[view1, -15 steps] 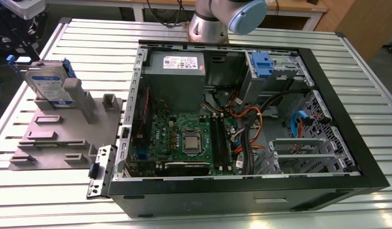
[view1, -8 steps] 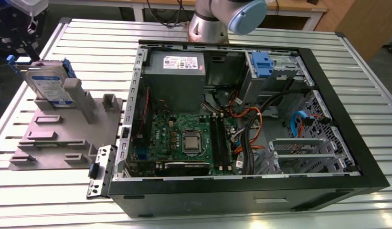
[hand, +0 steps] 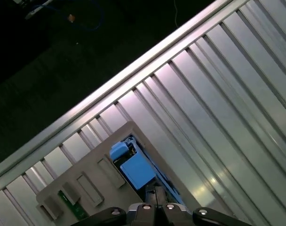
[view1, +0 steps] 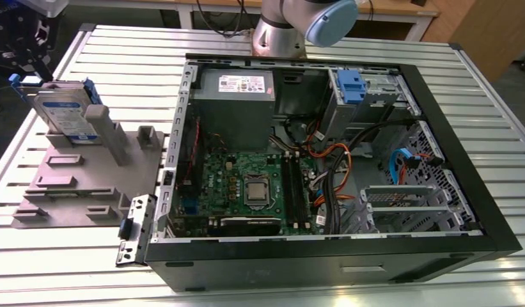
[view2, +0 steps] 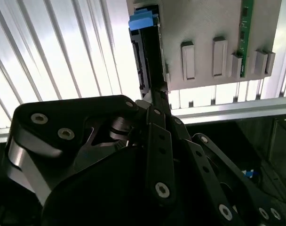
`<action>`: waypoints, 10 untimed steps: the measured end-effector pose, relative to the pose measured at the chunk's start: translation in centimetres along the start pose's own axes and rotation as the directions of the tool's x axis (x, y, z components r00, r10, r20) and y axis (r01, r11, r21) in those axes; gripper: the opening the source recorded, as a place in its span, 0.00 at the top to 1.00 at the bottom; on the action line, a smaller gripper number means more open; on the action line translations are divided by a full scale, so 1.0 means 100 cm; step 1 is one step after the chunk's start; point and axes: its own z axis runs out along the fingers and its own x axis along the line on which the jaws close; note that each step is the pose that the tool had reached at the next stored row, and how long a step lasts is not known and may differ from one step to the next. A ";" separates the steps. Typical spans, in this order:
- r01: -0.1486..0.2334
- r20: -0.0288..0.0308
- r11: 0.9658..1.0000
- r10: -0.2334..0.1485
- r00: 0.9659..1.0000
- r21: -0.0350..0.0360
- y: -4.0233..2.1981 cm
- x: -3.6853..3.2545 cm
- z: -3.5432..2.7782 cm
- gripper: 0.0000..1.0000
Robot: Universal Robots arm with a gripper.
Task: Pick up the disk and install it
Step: 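Pick up the disk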
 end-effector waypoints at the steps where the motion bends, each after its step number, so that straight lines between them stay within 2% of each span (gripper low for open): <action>1: 0.017 -0.001 1.000 -0.017 1.000 -0.001 0.0000 0.0000 0.0000 0.89; 4: 0.070 -0.002 0.998 -0.070 0.998 -0.003 0.0000 0.0000 0.0000 0.89; 6: 0.104 -0.003 0.995 -0.104 0.995 -0.004 0.0000 0.0000 0.0000 0.89; 10: 0.173 -0.005 0.985 -0.174 0.985 -0.007 0.0000 0.0000 0.0000 0.89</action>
